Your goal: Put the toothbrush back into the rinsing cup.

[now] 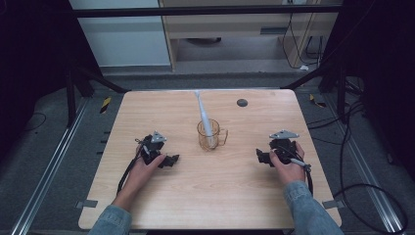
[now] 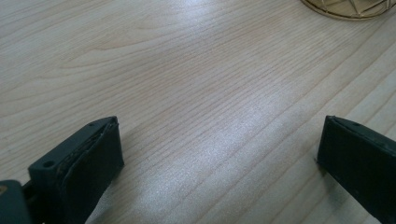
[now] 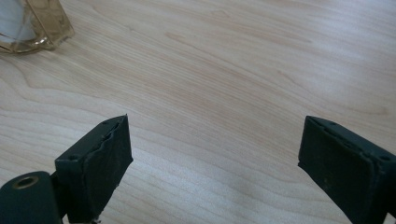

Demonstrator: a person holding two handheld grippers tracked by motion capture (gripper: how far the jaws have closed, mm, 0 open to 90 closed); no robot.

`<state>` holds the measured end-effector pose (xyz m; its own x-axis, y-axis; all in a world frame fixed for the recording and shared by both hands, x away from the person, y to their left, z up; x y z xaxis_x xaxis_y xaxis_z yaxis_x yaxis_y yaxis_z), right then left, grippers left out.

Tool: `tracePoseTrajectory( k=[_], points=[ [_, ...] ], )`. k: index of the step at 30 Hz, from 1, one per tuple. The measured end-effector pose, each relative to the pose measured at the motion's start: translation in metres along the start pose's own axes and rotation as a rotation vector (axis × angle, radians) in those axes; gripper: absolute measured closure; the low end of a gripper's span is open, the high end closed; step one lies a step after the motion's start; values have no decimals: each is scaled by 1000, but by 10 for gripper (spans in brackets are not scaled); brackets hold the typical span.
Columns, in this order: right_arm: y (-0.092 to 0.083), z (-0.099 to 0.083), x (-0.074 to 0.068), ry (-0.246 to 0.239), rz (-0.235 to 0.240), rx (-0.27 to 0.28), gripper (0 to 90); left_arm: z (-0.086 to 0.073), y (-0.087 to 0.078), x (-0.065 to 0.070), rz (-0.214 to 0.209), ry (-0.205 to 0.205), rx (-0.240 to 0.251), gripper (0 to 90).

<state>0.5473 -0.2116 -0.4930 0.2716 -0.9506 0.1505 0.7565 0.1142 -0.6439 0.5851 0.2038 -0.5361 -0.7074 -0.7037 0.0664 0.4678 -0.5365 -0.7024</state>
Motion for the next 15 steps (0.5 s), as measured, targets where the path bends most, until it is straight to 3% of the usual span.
tracePoseTrajectory(
  k=[15],
  points=[
    [19,-19,7,33,1,-29,100,0,0,0,0,-1,0,0]
  ],
)
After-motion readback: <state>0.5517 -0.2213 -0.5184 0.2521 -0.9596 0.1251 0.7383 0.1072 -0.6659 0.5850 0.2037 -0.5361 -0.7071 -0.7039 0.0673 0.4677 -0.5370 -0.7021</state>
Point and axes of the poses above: each handheld gripper's, and its own axes: y roughly forward along the jaws, z roughly out of its top, x roughly to its right, the point moved 4 cm from there along y, roughly forward along the jaws, and after that the axes turned 7 degrees about -z, right-handed, at the moved point
